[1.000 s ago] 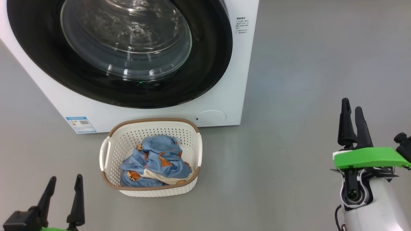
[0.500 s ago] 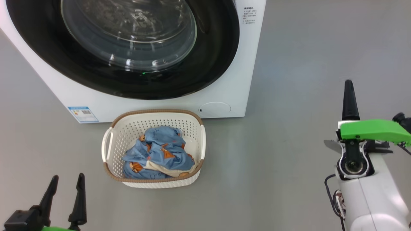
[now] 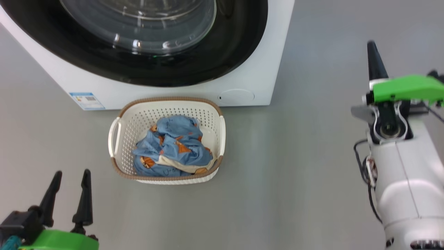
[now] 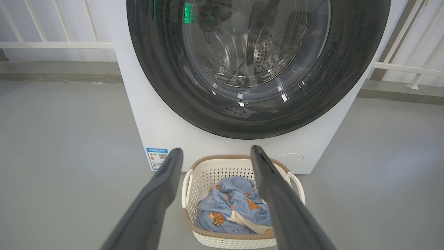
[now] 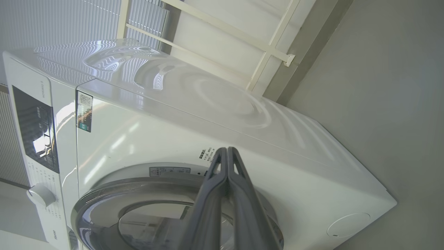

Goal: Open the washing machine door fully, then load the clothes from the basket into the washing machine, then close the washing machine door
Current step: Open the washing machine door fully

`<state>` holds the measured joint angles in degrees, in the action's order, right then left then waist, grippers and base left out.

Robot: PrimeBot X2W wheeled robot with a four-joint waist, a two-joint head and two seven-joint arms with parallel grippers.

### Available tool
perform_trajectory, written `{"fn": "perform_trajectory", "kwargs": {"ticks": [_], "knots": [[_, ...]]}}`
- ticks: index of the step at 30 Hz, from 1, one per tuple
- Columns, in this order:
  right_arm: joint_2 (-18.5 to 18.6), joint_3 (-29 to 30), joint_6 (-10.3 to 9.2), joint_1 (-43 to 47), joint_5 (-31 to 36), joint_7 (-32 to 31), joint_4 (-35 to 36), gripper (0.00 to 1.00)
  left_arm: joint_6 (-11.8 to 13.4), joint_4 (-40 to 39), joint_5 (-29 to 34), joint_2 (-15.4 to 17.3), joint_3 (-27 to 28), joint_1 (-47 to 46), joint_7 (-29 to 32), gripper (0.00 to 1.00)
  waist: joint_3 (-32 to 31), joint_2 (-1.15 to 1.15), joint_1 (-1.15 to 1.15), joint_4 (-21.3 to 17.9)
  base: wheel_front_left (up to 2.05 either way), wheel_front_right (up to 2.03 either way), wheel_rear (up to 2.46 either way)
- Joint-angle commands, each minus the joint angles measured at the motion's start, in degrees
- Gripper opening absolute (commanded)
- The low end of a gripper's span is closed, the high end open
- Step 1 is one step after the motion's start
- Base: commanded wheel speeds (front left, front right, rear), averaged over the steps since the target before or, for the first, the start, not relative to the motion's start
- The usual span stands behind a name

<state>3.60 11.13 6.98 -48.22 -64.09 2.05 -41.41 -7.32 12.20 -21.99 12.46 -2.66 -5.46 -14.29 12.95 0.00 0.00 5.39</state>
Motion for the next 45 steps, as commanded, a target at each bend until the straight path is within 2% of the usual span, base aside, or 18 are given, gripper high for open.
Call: {"fn": "perform_trajectory", "kwargs": {"ticks": [1,17,45], "knots": [[-0.72,-1.01,0.51,-2.70,0.13,-0.78,1.03,0.00,-0.16,-1.59,-0.63,1.78,1.72,-2.41,-0.71,1.00,1.42,0.00,0.00,0.63,0.00,0.00,0.00],[-0.72,0.68,0.51,-20.53,0.34,-11.08,-8.83,0.00,-0.16,-2.53,-2.83,2.62,-0.56,-6.43,-0.71,1.00,7.12,0.00,0.00,2.53,0.00,0.00,0.00],[-0.72,-0.44,0.51,-36.50,8.22,-7.57,-21.88,0.00,-0.17,-2.17,-6.04,2.11,-3.94,-10.68,-0.71,1.00,11.32,0.00,0.00,7.61,0.00,0.00,0.00]]}}
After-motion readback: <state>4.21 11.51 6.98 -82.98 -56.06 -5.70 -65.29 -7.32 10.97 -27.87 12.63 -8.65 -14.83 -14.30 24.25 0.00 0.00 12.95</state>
